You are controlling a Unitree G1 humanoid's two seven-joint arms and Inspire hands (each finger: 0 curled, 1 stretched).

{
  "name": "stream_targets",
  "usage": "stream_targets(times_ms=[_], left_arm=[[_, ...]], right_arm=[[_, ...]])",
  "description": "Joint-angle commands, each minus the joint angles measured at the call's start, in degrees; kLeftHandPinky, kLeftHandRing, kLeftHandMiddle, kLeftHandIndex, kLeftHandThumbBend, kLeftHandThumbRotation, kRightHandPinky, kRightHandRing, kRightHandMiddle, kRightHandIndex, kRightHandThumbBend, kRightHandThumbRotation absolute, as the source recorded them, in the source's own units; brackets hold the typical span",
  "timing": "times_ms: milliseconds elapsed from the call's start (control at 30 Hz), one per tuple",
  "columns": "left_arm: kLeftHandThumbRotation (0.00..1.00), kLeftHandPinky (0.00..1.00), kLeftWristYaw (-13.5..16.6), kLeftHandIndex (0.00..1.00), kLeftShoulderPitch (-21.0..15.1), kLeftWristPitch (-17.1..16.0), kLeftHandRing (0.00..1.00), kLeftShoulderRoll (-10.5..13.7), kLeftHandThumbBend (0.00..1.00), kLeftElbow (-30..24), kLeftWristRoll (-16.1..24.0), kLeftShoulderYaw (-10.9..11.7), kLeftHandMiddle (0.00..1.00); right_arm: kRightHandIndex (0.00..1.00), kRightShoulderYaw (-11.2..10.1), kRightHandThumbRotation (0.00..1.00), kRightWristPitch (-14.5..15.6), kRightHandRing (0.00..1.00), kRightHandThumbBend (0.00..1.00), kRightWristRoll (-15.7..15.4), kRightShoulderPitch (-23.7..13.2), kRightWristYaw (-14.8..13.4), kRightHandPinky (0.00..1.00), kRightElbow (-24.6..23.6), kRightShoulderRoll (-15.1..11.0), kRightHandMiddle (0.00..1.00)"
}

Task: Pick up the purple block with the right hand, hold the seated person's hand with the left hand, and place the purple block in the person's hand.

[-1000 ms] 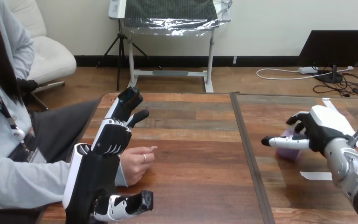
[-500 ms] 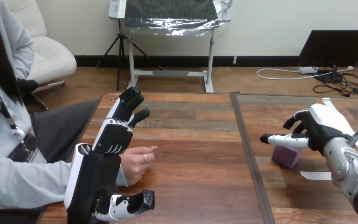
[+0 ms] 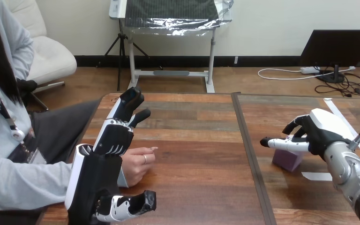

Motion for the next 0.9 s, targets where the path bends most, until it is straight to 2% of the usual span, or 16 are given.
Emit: stream_targets(times_ms=[0, 300, 667, 867], left_arm=[[0.64, 0.87, -0.2, 0.93, -3.1, -0.3, 0.95, 0.0, 1.0, -1.8, -0.5, -0.1, 0.95], [0.64, 0.88, -0.4, 0.93, -3.2, 0.2, 0.95, 0.0, 1.0, -2.0, -1.1, -0.3, 0.95], [0.63, 0.88, -1.5, 0.93, -3.9, 0.0, 0.95, 0.1, 1.0, -1.3, -1.9, -0.4, 0.95], [0.63, 0.88, -2.0, 0.93, -4.1, 0.0, 0.95, 0.1, 1.0, -1.1, -2.4, -0.3, 0.96]], right_arm=[[0.71, -0.5, 0.68, -1.6, 0.57, 0.9, 0.9, -2.3, -0.4, 0.54, -2.2, -0.1, 0.63], [0.72, -0.5, 0.69, -2.8, 0.6, 0.92, 1.1, -2.4, -0.4, 0.57, -3.0, -0.6, 0.65], [0.74, -0.5, 0.71, -4.7, 0.54, 0.95, 1.2, -2.6, -1.2, 0.56, -4.7, -1.5, 0.6], [0.74, -0.9, 0.7, -6.2, 0.45, 0.97, 1.5, -2.4, -2.7, 0.5, -5.6, -2.1, 0.5]])
